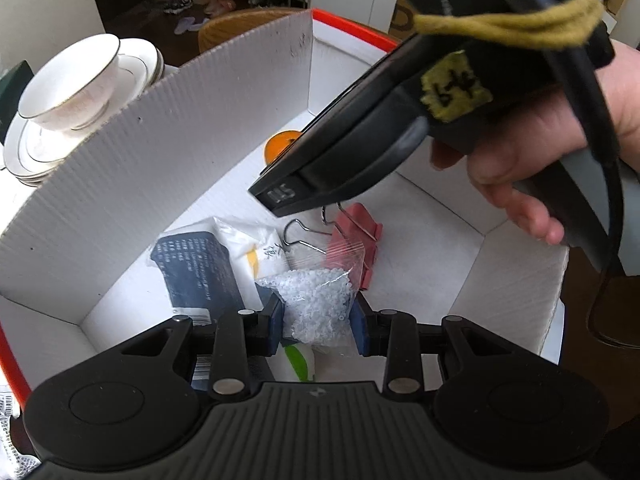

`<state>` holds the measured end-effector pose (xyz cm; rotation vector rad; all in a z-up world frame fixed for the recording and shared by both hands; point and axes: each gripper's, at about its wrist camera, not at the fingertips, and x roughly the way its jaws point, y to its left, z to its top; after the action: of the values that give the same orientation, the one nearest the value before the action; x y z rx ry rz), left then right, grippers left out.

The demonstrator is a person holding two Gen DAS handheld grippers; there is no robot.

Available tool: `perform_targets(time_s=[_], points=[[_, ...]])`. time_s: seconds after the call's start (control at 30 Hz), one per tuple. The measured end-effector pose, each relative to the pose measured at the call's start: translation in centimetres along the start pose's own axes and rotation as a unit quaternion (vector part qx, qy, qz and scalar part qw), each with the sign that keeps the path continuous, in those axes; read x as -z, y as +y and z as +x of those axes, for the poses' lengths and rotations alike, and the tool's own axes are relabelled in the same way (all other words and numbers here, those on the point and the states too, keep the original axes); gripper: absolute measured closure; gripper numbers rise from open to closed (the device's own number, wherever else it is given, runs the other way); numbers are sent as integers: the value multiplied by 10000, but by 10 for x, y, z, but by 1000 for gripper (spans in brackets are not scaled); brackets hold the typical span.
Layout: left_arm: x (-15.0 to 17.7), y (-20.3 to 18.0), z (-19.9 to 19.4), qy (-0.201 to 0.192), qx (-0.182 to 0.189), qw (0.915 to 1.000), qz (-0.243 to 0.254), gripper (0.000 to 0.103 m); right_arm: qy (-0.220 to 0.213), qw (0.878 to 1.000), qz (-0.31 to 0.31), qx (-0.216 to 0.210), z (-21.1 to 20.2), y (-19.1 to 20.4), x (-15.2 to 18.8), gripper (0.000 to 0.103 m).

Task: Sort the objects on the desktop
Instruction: 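Lower the bead bag and open the left tool while the right tool lowers the orange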

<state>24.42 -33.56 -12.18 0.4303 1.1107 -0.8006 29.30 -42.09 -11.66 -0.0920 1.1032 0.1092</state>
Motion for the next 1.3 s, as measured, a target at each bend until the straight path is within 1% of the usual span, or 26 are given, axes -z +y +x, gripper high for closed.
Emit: perform_targets(time_s=[0.4,0.53,0.63,0.7,0.73,0.77,0.8,0.83,0.9,1.1,1.23,1.3], points=[[-2,-3,9,387,215,9989,142,70,257,9995,78,-134,14,-3,0,68],[-2,-5,11,476,287,9982,212,70,265,9994,120,-165,15,-5,-2,67],[-1,-7,12,534,329,9977,273,67,258,9995,80,-174,13,-4,-1,65],[-1,-8,11,534,350,9976,283,64,253,9995,64,-195,11,-3,-1,64],[-1,-8,10,522,343,9977,274,62,238,9995,67,-193,10,-4,-1,63],[-1,-8,9,516,310,9978,260,57,218,9995,72,-211,9,-4,-1,63],[0,-7,8,496,283,9981,231,51,197,9995,80,-236,7,-5,-1,60],[0,-5,7,461,275,9984,189,49,171,9995,88,-236,6,-5,-1,56],[1,-2,2,385,320,9987,107,46,121,9996,77,-236,3,-6,0,53],[8,0,-17,58,335,9994,-95,45,9,9993,108,-347,-10,-7,3,53],[16,1,-34,-202,308,9990,-249,45,-129,9988,94,-465,-26,-9,7,52],[17,-4,-43,-347,283,9985,-315,45,-218,9983,75,-531,-36,-10,9,50]])
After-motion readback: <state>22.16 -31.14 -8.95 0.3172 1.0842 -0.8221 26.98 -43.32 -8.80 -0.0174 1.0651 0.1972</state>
